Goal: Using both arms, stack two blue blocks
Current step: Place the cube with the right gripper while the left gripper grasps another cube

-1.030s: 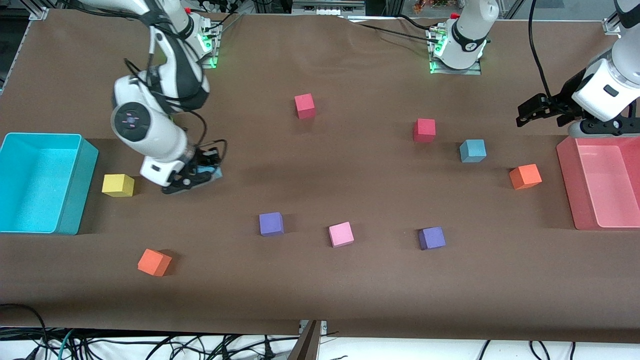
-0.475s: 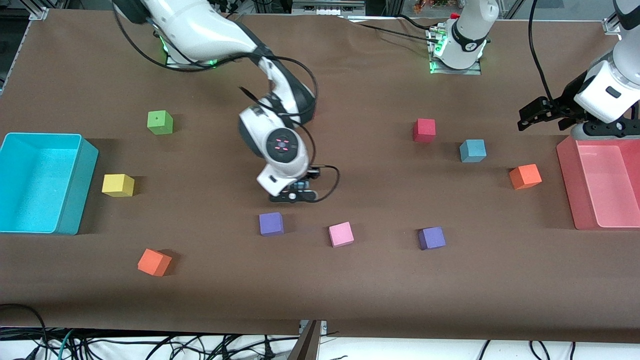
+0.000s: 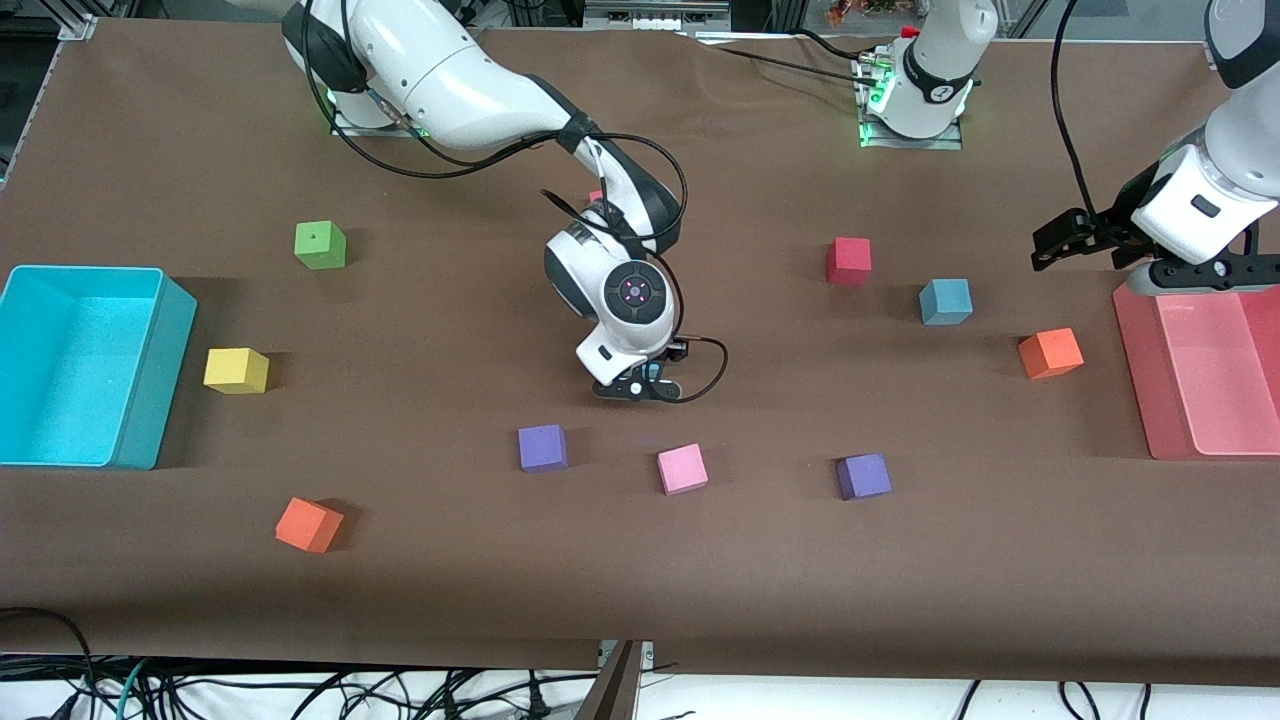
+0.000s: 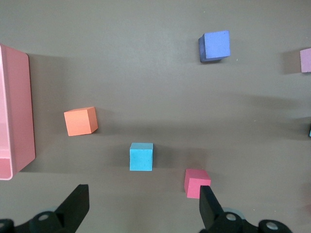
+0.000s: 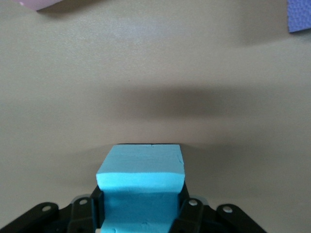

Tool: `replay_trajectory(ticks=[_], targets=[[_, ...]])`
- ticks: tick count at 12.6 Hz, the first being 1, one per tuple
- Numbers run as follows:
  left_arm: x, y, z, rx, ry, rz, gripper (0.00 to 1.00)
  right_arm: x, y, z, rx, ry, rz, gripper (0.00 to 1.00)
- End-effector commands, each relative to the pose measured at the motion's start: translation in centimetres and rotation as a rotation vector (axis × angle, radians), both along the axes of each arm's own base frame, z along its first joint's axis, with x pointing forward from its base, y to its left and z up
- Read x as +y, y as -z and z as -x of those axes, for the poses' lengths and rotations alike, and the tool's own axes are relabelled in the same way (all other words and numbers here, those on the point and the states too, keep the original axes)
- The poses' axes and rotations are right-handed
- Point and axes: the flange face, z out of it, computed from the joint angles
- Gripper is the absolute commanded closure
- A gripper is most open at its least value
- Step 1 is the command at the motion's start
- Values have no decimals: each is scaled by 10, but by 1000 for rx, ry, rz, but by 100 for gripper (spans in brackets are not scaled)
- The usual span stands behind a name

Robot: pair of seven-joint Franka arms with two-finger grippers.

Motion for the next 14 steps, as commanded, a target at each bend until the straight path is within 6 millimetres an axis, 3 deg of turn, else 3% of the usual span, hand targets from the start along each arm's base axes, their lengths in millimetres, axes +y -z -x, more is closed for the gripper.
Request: replay_trajectory(ticks=[1, 2, 5, 7, 10, 12, 14], targets=[[2, 11, 3, 11, 6, -22, 0, 8, 3, 0, -7, 20, -11, 14], [2, 22, 4, 28, 4, -23, 0, 3, 3, -5, -14, 24, -3, 1], [6, 63, 10, 57, -4, -24, 0, 1, -9, -8, 6, 19, -30, 0], [7, 96, 17, 59, -4, -24, 0, -4, -52, -14, -5, 17, -66, 0], [12, 149, 34, 68, -7, -20, 0, -39, -103, -8, -1, -76, -66, 0], [13, 183, 47, 79, -4, -23, 0, -73, -117, 3, 11, -218, -68, 0], [26, 215, 62, 81, -12, -21, 0, -98, -108, 11, 17, -330, -125, 0]])
